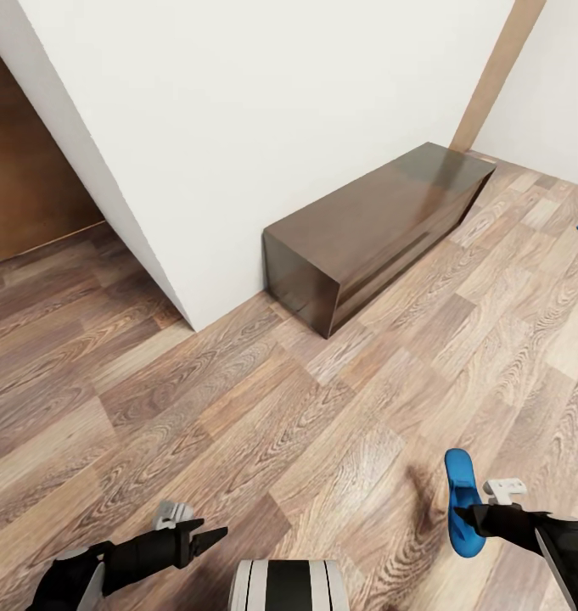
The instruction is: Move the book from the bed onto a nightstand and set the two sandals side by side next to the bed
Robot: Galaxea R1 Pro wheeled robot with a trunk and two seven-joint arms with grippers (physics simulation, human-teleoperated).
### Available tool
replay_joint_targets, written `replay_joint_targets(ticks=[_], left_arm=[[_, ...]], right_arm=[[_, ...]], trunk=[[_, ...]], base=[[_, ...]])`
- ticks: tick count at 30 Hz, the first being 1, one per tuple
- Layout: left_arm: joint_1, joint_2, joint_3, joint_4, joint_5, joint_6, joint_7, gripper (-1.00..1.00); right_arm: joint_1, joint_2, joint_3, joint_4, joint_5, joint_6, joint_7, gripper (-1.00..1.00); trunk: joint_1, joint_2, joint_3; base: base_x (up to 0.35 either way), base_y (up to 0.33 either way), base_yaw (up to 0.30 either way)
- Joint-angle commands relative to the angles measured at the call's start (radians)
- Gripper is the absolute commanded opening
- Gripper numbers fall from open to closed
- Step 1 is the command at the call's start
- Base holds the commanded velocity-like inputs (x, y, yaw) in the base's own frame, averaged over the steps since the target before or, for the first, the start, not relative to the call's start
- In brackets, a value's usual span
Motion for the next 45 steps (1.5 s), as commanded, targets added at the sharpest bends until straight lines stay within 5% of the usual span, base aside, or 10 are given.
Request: replay_joint_targets(ticks=[1,36,39,41,44,45], left_arm=[[0.000,0.000,0.000,0.000,0.005,0.008,-0.001,1.00],[0.000,0.002,0.012,0.015,0.006,0.010,-0.004,1.00],[0.000,0.005,0.069,0.031,0.006,0.008,-0.006,1.00],[0.000,0.009,0.151,0.052,0.004,0.007,-0.008,1.00],[0.000,0.056,0.264,0.070,0.005,0.007,-0.020,1.00],[0.000,0.064,0.273,0.080,0.005,0.004,-0.022,1.00]], right_arm=[[0.000,0.000,-0.003,-0.001,0.011,0.002,0.009,-1.00],[0.001,-0.004,-0.026,0.003,-0.009,0.006,0.019,-1.00],[0.003,-0.005,-0.088,0.008,-0.064,0.007,0.020,-1.00],[0.006,-0.005,-0.132,0.010,-0.114,0.007,0.020,-1.00],[0.011,-0.005,-0.163,0.022,-0.190,0.005,0.020,-1.00],[0.012,-0.005,-0.165,0.050,-0.199,0.003,0.020,-1.00]], trunk=[[-0.001,0.000,0.003],[-0.016,0.008,0.139],[-0.018,0.009,0.150],[-0.019,0.009,0.158],[-0.020,0.010,0.170],[-0.020,0.010,0.173]], base=[[0.000,0.000,0.000],[0.000,0.000,0.000],[0.000,0.000,0.000],[0.000,0.000,0.000],[0.000,0.000,0.000],[0.000,0.000,0.000]])
